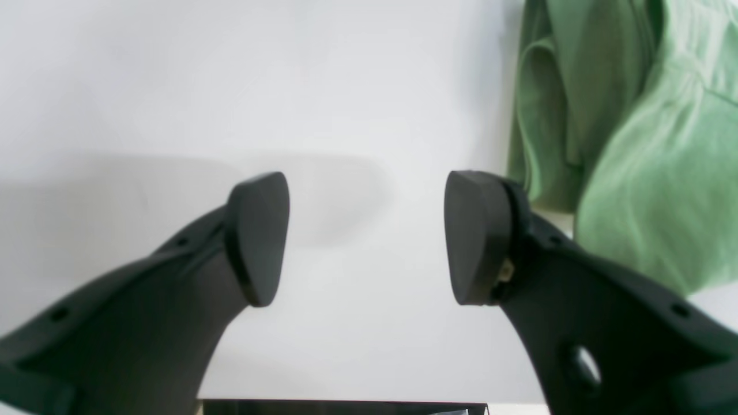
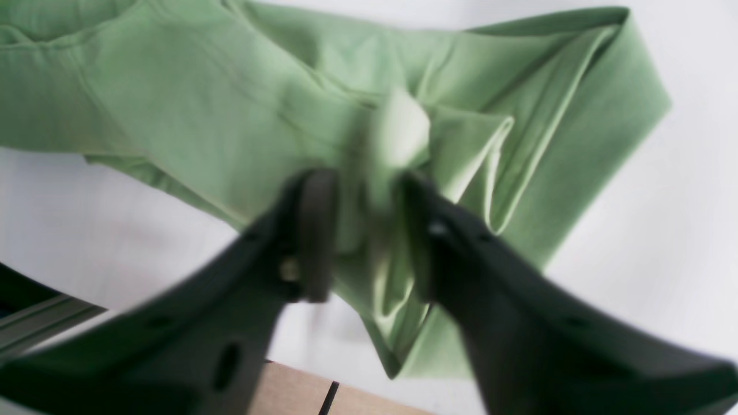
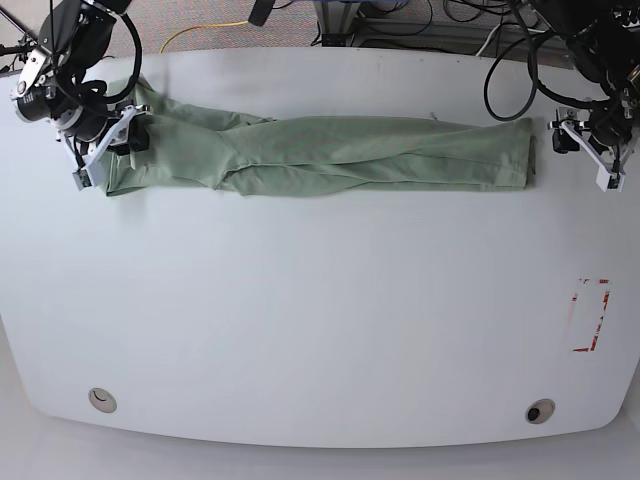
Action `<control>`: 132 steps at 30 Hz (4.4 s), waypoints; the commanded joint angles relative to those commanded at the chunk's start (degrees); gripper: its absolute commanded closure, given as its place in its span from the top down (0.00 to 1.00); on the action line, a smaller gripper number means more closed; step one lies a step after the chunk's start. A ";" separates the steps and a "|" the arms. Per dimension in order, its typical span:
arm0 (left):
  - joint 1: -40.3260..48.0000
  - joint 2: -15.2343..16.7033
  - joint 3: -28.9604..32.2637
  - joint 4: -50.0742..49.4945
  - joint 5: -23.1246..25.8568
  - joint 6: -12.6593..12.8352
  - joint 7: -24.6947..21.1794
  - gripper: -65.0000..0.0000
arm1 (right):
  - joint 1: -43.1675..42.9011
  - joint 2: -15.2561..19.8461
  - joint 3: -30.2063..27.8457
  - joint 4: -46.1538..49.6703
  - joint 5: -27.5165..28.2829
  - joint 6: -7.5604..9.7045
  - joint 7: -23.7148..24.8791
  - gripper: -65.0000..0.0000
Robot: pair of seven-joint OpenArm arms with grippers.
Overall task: Fold the T-shirt properly
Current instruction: 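Grasp both ends of the folded strip with both grippers, then fold the strip end with the left gripper toward the right gripper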
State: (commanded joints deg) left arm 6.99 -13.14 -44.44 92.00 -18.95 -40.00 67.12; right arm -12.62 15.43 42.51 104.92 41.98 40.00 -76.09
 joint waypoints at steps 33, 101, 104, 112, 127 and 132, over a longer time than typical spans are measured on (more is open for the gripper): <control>1.93 -0.18 6.42 3.96 -22.77 0.00 2.55 0.73 | 0.53 -8.53 -9.05 6.24 -4.48 0.00 -0.09 0.71; -1.14 -4.48 5.98 -9.93 -12.48 0.00 2.64 0.06 | 2.37 -4.04 -4.57 -19.69 15.38 0.00 0.44 0.24; -1.14 -4.13 6.24 -6.68 -12.48 0.00 2.81 0.06 | 2.37 -4.22 -4.75 -19.78 13.19 0.00 1.58 0.24; -1.49 -3.96 6.24 2.46 -12.48 0.00 9.58 0.06 | 2.64 -5.89 -4.66 -19.34 2.73 0.00 3.16 0.24; -3.69 -2.55 20.04 18.29 -13.80 0.00 12.88 0.06 | 2.46 -5.71 -4.75 -19.16 2.46 0.00 4.22 0.24; -3.87 -0.18 26.81 18.37 -17.58 0.00 12.88 0.06 | 2.46 -5.71 -4.75 -19.16 2.46 0.00 4.22 0.24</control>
State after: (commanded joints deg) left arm 3.12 -13.32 -17.63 110.37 -36.53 -40.00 80.00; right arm -10.15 9.71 37.76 85.76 44.44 40.00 -71.87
